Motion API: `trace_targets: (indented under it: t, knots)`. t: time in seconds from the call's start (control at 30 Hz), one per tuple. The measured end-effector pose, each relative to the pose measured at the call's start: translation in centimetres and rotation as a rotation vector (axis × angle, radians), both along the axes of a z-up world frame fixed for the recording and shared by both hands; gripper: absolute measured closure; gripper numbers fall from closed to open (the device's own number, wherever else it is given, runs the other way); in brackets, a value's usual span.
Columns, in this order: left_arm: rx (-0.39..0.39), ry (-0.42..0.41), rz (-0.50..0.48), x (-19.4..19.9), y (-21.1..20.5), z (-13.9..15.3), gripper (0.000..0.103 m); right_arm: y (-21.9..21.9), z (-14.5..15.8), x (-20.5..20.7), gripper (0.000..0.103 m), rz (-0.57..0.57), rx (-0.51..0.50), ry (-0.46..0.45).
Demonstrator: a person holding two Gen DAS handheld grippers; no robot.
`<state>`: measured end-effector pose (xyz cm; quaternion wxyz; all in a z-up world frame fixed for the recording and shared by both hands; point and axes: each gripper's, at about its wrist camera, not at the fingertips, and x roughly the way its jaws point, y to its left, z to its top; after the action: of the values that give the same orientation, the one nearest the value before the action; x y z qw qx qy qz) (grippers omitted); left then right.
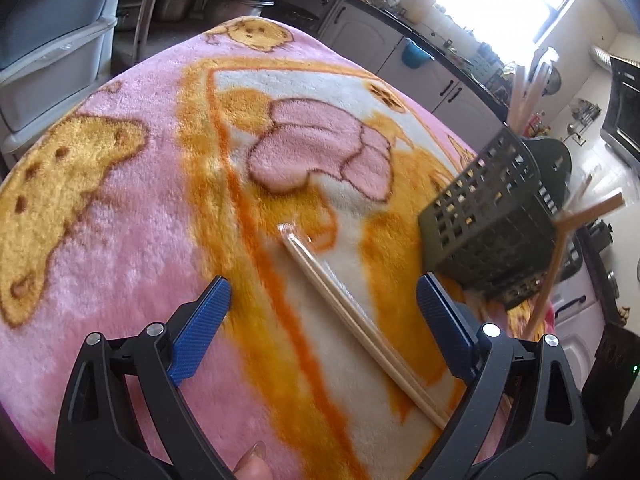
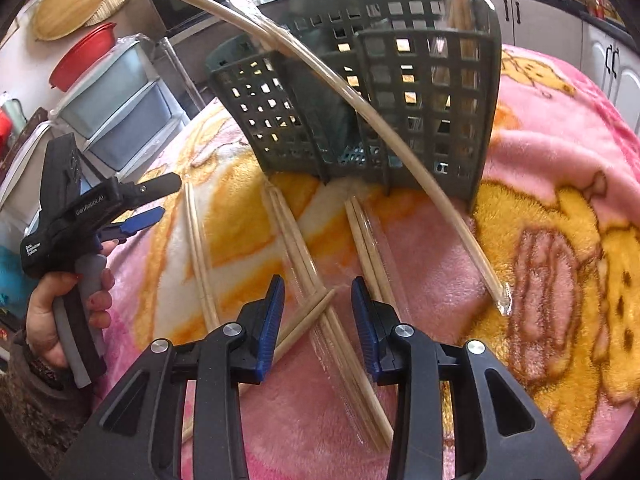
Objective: Organize utensils
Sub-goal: 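Close the right tool on wrapped chopsticks while the left tool grasps another chopstick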
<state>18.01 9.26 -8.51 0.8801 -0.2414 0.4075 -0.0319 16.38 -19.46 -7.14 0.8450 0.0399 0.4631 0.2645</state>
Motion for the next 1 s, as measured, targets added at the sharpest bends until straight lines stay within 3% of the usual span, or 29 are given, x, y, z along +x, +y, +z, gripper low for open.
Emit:
trace_targets:
  t: [0.17,0.47,0.73,1.0]
  knots:
    - [0.008,0.007,0.017,1.3,0.4,0.0,0.034,0.1,-0.3,0.3,0.07,-0.01,-0.002,-0.001]
    - [0.062,0.015,0.029,2.6,0.8,-0.3,0.065,-0.1,0.1,0.9,0.089,-0.028,0.007,-0.022]
    - [0.062,0.012,0.015,2.3,1.1,-0.4,0.092,-0.7,1.4,0.3,0.093,-0.049,0.019,-0.082]
    - [0.024,-0.032,-0.039,1.6,0.1,0.4,0.099,-1.1,3.2,-0.6,0.093,-0.059,0.042,-0.139]
